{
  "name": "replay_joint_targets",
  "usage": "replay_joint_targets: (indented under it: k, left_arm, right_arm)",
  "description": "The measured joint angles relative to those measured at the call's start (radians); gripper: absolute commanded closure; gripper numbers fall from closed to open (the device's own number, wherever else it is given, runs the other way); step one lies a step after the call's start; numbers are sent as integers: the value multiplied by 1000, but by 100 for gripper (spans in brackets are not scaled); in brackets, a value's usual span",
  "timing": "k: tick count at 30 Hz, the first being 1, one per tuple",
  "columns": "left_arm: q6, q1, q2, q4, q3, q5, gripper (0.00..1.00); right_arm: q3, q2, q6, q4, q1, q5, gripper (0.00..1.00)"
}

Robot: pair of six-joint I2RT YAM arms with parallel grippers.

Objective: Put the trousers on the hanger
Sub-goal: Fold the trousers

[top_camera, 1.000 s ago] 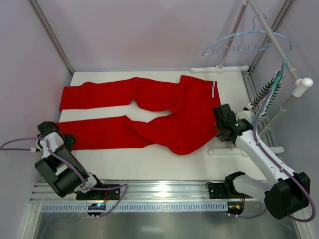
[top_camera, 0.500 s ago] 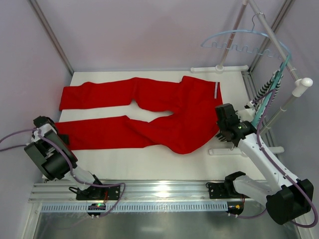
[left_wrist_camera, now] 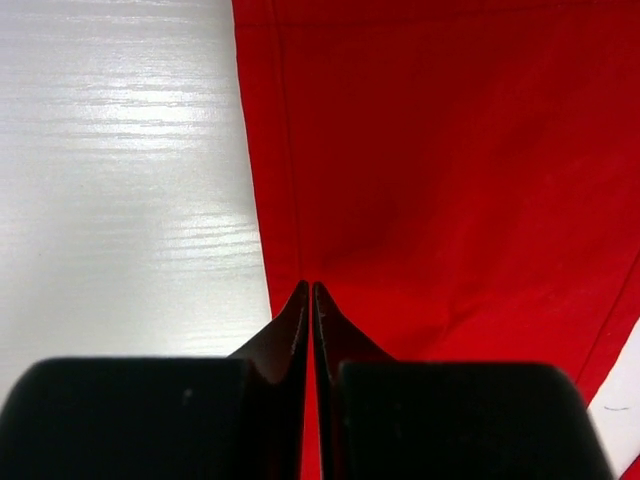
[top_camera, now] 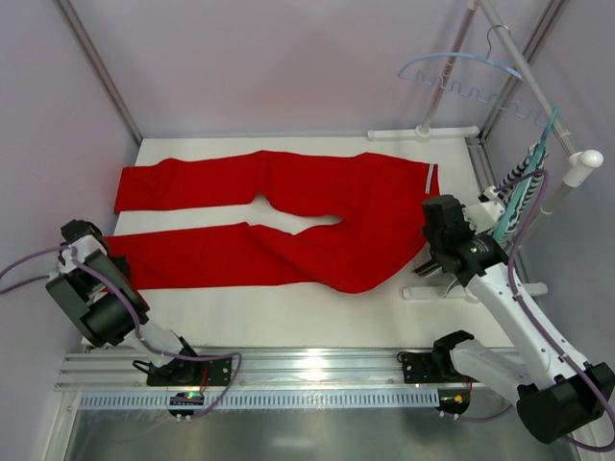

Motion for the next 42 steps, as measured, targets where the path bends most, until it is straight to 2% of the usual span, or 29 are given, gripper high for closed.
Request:
replay_joint_targets:
  k: [3,4,5,7,13,18,23,26,27,29,37,42]
  left_arm:
    - [10,-2,-23,-5,-2,2,69]
    - [12,-2,-35,-5,-2,-1,55]
    - [19,-2,-49,-4,-2,-5,51]
    - [20,-1,-72,15,-10,-9,46]
    - [17,1,-109,105,-76,-26,46]
    - [-3,2,-16,116,-76,-65,50]
    - [-9,1,-7,135,-71,-64,55]
    - [-15,-2,9,129,-57,-74,68]
    - [-15,-3,16,125,-51,-84,86]
    - [-15,-6,31,117,-39,-99,100]
    - [-41,-15,66,23,33,-113,100]
    - [-54,-23,19,-51,64,-51,100]
  right_arm:
    - [6,-6,-4,-3,0,5,96]
    - [6,-6,-4,-4,2,4,96]
    - [6,-5,-4,-5,3,2,96]
    - [6,-5,-4,-6,5,-2,96]
    - [3,-5,-11,8,7,-11,96]
    - [2,-5,-27,22,8,-21,96]
    - [-14,-6,-29,43,7,-30,96]
    - [-23,-5,-29,47,7,-35,96]
    - [-23,-5,-30,47,7,-36,96]
    - [-22,-5,-30,48,8,-35,96]
    - [-10,-6,-49,40,8,-35,96]
    - [44,-9,-66,14,8,-32,96]
